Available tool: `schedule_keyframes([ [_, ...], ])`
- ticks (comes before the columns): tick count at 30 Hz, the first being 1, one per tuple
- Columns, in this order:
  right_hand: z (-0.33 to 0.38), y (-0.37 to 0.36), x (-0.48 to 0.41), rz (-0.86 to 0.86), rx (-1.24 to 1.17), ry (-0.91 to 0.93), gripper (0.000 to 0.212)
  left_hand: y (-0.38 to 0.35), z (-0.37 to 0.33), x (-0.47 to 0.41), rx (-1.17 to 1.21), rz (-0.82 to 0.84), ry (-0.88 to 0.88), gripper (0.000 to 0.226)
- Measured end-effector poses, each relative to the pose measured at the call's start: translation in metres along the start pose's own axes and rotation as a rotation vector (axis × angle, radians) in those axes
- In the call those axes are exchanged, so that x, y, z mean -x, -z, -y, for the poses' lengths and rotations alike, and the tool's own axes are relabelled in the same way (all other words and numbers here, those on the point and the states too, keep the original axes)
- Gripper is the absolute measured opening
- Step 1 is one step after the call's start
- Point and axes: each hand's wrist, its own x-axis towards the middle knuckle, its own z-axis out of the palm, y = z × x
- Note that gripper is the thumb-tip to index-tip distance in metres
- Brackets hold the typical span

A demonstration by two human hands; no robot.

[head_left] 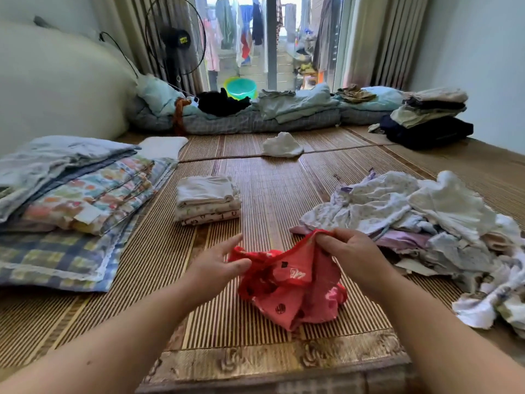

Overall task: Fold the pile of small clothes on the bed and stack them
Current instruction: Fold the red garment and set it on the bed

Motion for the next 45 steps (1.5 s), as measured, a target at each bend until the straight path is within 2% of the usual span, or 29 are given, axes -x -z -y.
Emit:
schedule_keyframes([
  [2,0.004,-0.010,-0.005,0.033,0.033,-0.028,0.016,-0.022,-0.005,0.000,-0.009,0.117,-0.094,0.060],
  [5,0.009,-0.024,-0.017,0.096,0.035,-0.030,0.016,-0.046,0.011,-0.014,-0.246,0.101,-0.164,0.061],
  [8,0.018,-0.036,-0.033,0.123,-0.042,-0.041,0.018,-0.051,0.019,-0.024,-0.247,0.111,-0.174,0.040],
  [9,0.023,-0.041,-0.038,0.113,-0.090,-0.055,0.020,-0.051,0.016,-0.027,-0.220,0.027,-0.173,0.034],
  [11,0.028,-0.045,-0.052,0.070,-0.174,-0.059,0.024,-0.048,0.004,-0.033,-0.133,-0.261,-0.178,0.019],
  [12,0.030,-0.046,-0.058,0.040,-0.207,-0.050,0.026,-0.046,-0.001,-0.036,-0.076,-0.381,-0.190,0.018],
  [13,0.033,-0.047,-0.062,0.008,-0.234,-0.041,0.030,-0.046,-0.005,-0.038,-0.025,-0.424,-0.197,0.022],
  [14,0.034,-0.048,-0.068,-0.018,-0.260,-0.031,0.034,-0.047,-0.005,-0.040,0.016,-0.388,-0.189,0.023],
  [16,0.037,-0.049,-0.072,-0.036,-0.299,-0.026,0.040,-0.051,-0.004,-0.041,0.084,-0.136,-0.101,0.027],
  [18,0.041,-0.050,-0.073,-0.026,-0.315,-0.008,0.040,-0.058,-0.001,-0.041,0.166,0.080,-0.004,0.056],
  [19,0.045,-0.050,-0.071,-0.024,-0.334,0.007,0.035,-0.061,-0.001,-0.041,0.183,0.096,0.009,0.058],
  [22,0.056,-0.043,-0.065,-0.045,-0.392,0.071,0.017,-0.055,-0.006,-0.042,0.225,0.080,0.000,0.022],
  [24,0.062,-0.034,-0.059,-0.108,-0.340,0.119,0.018,-0.041,-0.008,-0.042,0.283,0.038,-0.021,0.007],
  [27,0.066,-0.023,-0.048,-0.165,-0.201,0.127,0.021,-0.019,-0.011,-0.040,0.206,-0.165,-0.048,0.010],
  [29,0.066,-0.025,-0.040,-0.070,-0.098,0.070,0.015,-0.009,-0.016,-0.034,0.157,-0.333,-0.064,0.003],
  [30,0.064,-0.029,-0.037,0.001,-0.056,0.031,0.015,-0.005,-0.019,-0.030,0.200,-0.368,-0.086,0.009],
  [31,0.063,-0.033,-0.034,0.070,-0.017,-0.009,0.017,-0.003,-0.025,-0.025,0.270,-0.346,-0.102,0.017],
  [33,0.059,-0.041,-0.031,0.195,0.066,-0.056,0.025,-0.004,-0.037,-0.013,0.399,-0.145,-0.112,0.025],
  [35,0.054,-0.050,-0.028,0.342,0.129,-0.074,0.030,-0.011,-0.044,-0.005,0.420,0.040,-0.119,0.024],
  [38,0.052,-0.058,-0.024,0.479,0.144,-0.110,0.038,-0.016,-0.036,-0.007,0.504,-0.002,-0.090,0.014],
  [40,0.056,-0.054,-0.024,0.369,0.188,-0.084,0.033,-0.011,-0.028,-0.010,0.588,-0.074,-0.050,0.010],
  [43,0.045,-0.035,-0.037,0.005,0.430,0.041,0.022,0.002,-0.022,-0.011,0.829,-0.072,0.001,0.027],
  [45,0.027,-0.027,-0.046,-0.056,0.588,0.064,0.024,0.009,-0.019,-0.009,0.929,-0.036,-0.034,0.016],
])
